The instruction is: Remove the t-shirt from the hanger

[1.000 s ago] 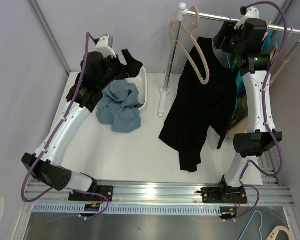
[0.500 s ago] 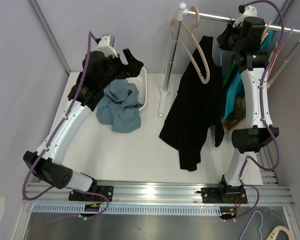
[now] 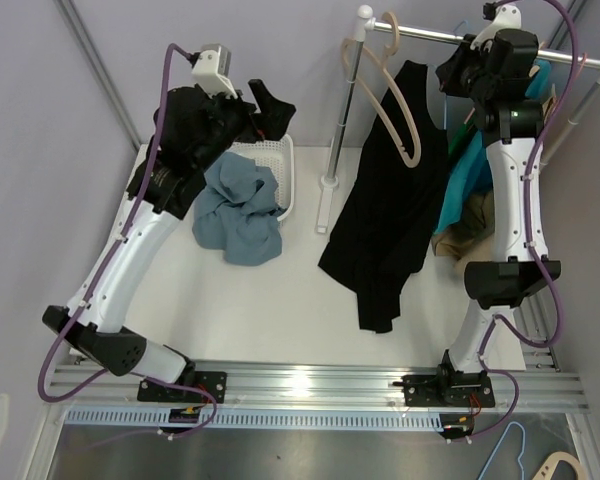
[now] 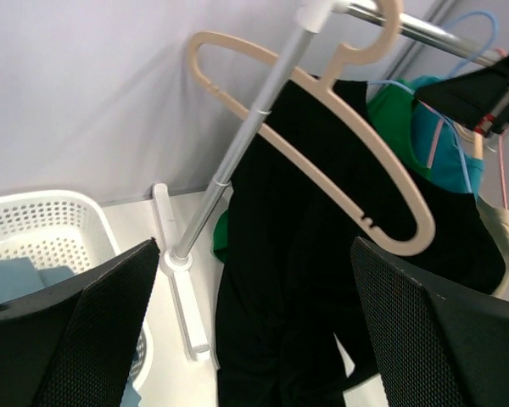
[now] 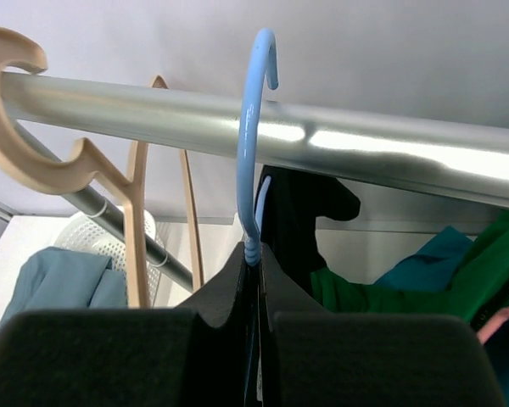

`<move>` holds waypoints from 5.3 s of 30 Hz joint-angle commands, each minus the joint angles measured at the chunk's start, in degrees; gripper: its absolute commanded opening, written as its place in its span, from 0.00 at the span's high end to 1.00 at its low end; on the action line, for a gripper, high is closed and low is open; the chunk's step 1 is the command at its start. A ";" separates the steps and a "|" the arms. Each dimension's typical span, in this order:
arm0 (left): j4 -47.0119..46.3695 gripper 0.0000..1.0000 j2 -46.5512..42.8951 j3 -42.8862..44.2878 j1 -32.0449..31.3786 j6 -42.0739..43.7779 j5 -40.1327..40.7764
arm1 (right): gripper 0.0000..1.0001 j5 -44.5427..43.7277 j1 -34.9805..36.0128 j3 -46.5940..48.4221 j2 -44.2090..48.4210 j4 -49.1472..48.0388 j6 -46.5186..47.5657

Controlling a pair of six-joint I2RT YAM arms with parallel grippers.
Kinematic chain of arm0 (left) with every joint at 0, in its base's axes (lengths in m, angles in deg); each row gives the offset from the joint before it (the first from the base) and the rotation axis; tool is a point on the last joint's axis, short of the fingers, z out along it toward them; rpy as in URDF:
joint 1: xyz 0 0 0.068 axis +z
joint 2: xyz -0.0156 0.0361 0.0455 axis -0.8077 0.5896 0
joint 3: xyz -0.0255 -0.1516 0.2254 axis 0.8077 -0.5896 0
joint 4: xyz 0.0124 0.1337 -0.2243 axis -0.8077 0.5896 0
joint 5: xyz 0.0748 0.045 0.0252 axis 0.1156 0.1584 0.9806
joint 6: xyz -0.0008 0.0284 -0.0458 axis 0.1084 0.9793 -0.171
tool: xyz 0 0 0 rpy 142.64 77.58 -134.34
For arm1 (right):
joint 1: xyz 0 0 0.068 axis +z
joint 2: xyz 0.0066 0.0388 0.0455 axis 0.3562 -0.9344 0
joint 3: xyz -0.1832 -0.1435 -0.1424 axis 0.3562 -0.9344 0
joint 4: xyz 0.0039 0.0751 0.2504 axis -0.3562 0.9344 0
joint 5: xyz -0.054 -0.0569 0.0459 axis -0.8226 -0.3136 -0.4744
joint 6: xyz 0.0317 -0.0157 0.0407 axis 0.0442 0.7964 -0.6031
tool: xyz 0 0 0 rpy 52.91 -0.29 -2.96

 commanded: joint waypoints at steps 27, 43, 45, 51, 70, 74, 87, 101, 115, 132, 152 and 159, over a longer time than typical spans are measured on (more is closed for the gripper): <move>-36.86 0.01 -24.69 -47.71 -61.34 30.78 18.23 | 1.00 -37.13 15.01 -39.08 42.85 4.78 -16.41; -45.42 0.00 -4.83 -43.27 -59.60 34.76 24.57 | 1.00 -28.87 20.64 -34.69 42.67 6.72 -18.34; -43.92 0.00 -1.94 -41.33 -56.52 31.87 20.55 | 1.00 -28.43 21.16 -34.60 42.67 6.54 -18.34; -38.91 0.79 0.54 -37.29 -50.62 25.70 14.64 | 1.00 -28.07 21.52 -34.42 42.58 6.37 -17.90; -48.66 0.99 -0.61 -54.41 -70.75 14.09 9.62 | 1.00 -28.25 21.25 -31.43 35.81 5.22 -14.03; -43.41 0.99 0.27 -52.49 -67.61 14.36 14.70 | 1.00 -26.94 21.25 -29.16 36.26 9.69 -13.51; -17.66 0.99 -1.75 -33.01 -36.13 -0.75 14.19 | 1.00 -22.45 21.34 -24.92 36.69 34.14 -10.79; -3.60 0.99 -0.17 -19.50 -27.33 -0.69 -1.80 | 1.00 -31.76 21.34 -28.98 41.72 19.11 -6.30; 32.28 0.99 6.33 28.27 -13.30 5.57 -1.89 | 1.00 -31.41 20.46 -16.68 26.33 5.67 -4.20; -30.05 0.99 23.56 41.47 8.97 16.89 2.05 | 1.00 -19.04 10.63 -20.98 16.49 -25.08 -1.82; -26.26 0.99 31.32 18.05 20.22 -3.65 10.14 | 1.00 -6.21 6.58 -11.48 1.10 -30.72 -1.02; -20.03 0.99 25.67 2.54 13.63 -7.16 13.49 | 1.00 -5.14 6.93 -11.13 0.40 -29.14 -3.93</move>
